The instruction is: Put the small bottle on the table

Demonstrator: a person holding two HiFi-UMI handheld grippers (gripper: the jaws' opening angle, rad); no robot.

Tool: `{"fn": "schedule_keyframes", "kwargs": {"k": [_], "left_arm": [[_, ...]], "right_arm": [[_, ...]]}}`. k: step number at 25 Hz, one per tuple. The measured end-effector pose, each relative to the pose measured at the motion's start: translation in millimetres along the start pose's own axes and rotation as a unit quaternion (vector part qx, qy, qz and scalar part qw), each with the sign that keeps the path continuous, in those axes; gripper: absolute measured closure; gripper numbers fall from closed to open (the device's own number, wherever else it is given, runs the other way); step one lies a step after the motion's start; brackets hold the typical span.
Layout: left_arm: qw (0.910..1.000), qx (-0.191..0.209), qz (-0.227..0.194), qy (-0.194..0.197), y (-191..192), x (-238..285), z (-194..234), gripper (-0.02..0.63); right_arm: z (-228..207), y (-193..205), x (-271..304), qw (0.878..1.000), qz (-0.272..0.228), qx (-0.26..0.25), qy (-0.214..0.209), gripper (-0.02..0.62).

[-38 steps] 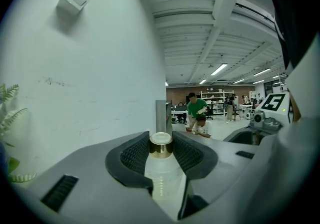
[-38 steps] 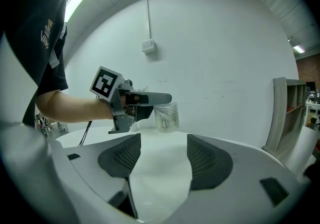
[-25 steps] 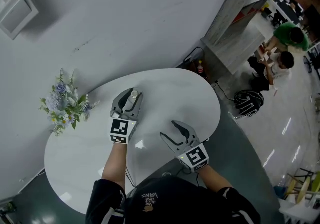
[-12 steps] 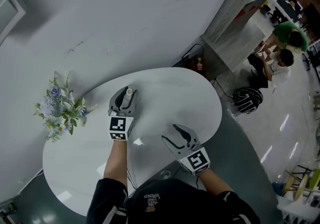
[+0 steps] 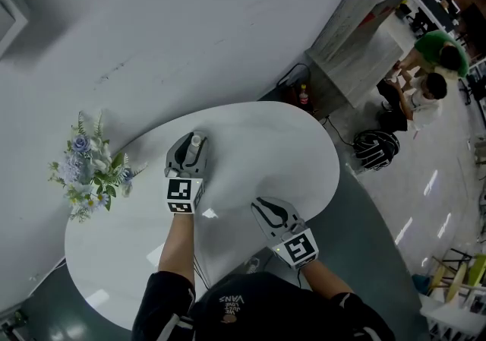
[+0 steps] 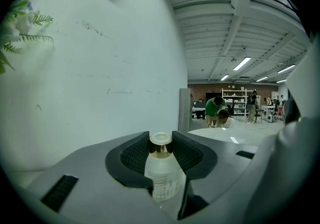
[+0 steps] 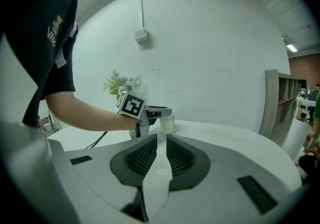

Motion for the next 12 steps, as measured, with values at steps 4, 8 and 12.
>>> {"fn": "schedule_keyframes", "kwargs": {"k": [4,8,12], "left_arm": [[1.0000,-0.002,-0.003,0.002,3.5,2.6,1.9,0.446],[1.0000,0.006,-0.006,0.003,4.2,4.9,1.1,0.446],[0.9999,0.012,-0.010,-0.002,6.0,4.9,-0.8,0.446]], "right_arm": [[-0.8,2.9,3.1,1.000,0.004,-0.001,0.000,0.525],[-3.3,3.2,4.5,1.000,0.001,-0.003,0.004,0.534],[-3.8,2.3,3.5,1.000,-0.002,-0.007,0.004,0.538]]}}
Point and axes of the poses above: the fingertips, and each gripper's own axes: x forward along the fingers, z to its left, y out of its underside, the point moved 8 cm from there along -x, backward along the fingers, and after that the axes turned 3 degrees about -x, right-handed, at the moved point
